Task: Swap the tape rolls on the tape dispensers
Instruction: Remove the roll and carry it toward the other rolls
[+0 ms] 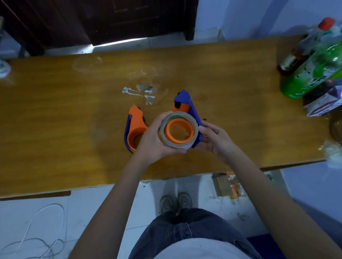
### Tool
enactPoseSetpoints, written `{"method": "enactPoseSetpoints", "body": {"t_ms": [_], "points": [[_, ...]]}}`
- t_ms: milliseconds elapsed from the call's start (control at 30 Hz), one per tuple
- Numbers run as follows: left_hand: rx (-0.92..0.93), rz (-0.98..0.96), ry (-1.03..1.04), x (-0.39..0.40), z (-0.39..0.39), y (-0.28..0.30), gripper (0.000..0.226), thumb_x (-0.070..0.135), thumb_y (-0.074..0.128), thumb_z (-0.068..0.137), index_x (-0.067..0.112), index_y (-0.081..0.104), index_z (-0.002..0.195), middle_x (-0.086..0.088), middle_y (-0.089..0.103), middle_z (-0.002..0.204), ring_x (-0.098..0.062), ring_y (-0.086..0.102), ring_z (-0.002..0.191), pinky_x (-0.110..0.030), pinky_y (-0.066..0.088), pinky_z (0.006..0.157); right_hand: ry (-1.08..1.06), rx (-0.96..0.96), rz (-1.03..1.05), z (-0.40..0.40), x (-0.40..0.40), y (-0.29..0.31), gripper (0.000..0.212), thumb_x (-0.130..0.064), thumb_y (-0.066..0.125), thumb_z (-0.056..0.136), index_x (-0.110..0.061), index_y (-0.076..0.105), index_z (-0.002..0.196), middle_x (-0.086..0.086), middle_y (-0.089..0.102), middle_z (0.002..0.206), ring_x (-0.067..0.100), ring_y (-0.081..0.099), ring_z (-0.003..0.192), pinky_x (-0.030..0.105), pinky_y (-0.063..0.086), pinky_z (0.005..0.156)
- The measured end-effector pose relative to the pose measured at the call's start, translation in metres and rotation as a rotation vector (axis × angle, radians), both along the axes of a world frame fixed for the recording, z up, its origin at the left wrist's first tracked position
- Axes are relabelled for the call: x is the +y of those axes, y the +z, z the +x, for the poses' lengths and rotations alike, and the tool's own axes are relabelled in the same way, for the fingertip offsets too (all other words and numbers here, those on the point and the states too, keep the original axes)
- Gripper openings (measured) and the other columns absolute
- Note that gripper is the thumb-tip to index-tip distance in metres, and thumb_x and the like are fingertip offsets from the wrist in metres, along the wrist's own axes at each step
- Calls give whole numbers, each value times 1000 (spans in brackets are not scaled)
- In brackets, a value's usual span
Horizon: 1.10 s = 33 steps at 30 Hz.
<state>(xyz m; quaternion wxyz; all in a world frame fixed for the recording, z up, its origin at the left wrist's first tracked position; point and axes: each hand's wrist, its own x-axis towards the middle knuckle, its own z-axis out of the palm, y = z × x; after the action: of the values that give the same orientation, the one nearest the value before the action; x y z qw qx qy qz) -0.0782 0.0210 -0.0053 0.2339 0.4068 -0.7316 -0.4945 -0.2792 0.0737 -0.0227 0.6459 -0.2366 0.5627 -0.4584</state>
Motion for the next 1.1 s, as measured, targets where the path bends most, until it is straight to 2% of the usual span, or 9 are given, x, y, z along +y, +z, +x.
{"method": "enactPoseSetpoints", "body": {"t_ms": [267, 433, 500, 567, 633, 767, 933, 1000, 1100], "points": [[78, -18, 44, -4, -3, 6, 100, 25, 90, 52, 19, 37, 137, 28, 43, 127, 16, 41, 120, -8, 34, 101, 25, -28, -35, 0, -4, 1, 49, -20, 58, 89, -6, 48, 135, 9, 68, 110, 21, 70, 90, 35, 60, 69], [216, -52, 109, -10, -2, 20, 98, 43, 86, 52, 22, 37, 134, 16, 46, 131, -1, 46, 125, -23, 39, 105, -22, -51, -4, 3, -5, -6, 47, -14, 58, 89, -4, 48, 134, 10, 68, 103, 21, 71, 81, 37, 60, 65], [395, 24, 311, -11, 1, 21, 95, 43, 87, 50, 22, 39, 129, 7, 49, 128, -7, 51, 122, -34, 46, 102, -54, -77, 12, 5, -4, -8, 42, -12, 56, 91, -3, 49, 132, 10, 68, 99, 20, 71, 77, 35, 60, 61], [513, 189, 538, -10, 6, 19, 88, 31, 87, 50, 28, 40, 125, 12, 51, 122, -4, 55, 116, -32, 52, 95, -72, -112, 20, 9, -3, -9, 38, -12, 54, 92, -4, 51, 128, 12, 67, 101, 22, 70, 81, 35, 59, 61], [494, 342, 651, -7, 10, 13, 82, 19, 85, 59, 31, 40, 126, 13, 53, 119, -17, 55, 119, -40, 55, 90, -82, -135, 30, 12, -5, -9, 34, -13, 53, 92, -5, 52, 125, 13, 66, 104, 26, 67, 86, 35, 59, 61], [486, 580, 688, 2, 13, 1, 69, 8, 75, 74, 29, 40, 131, 5, 54, 118, -25, 60, 110, -31, 61, 64, -90, -115, 32, 22, -10, -7, 14, -11, 47, 94, -14, 58, 102, 9, 65, 93, 22, 67, 77, 34, 59, 58], [498, 601, 663, 4, 10, -5, 75, 9, 79, 66, 35, 41, 126, 8, 52, 120, -28, 54, 118, -29, 59, 62, -66, -54, 97, 31, -15, -7, 13, -11, 44, 93, -16, 55, 97, 8, 60, 90, 22, 63, 77, 35, 60, 62], [472, 552, 656, 0, 9, -5, 83, 9, 82, 64, 32, 40, 132, 8, 52, 122, -32, 52, 121, -33, 60, 66, -22, 23, 83, 35, -16, -8, 13, -8, 51, 90, -19, 56, 95, 5, 61, 90, 22, 64, 79, 36, 60, 65], [336, 388, 581, -10, 9, -6, 92, 17, 88, 56, 31, 39, 133, 8, 51, 128, -27, 50, 124, -45, 51, 95, 7, 184, 84, 42, -18, -11, 18, -3, 58, 86, -19, 60, 95, 0, 64, 87, 14, 63, 73, 19, 56, 56]]}}
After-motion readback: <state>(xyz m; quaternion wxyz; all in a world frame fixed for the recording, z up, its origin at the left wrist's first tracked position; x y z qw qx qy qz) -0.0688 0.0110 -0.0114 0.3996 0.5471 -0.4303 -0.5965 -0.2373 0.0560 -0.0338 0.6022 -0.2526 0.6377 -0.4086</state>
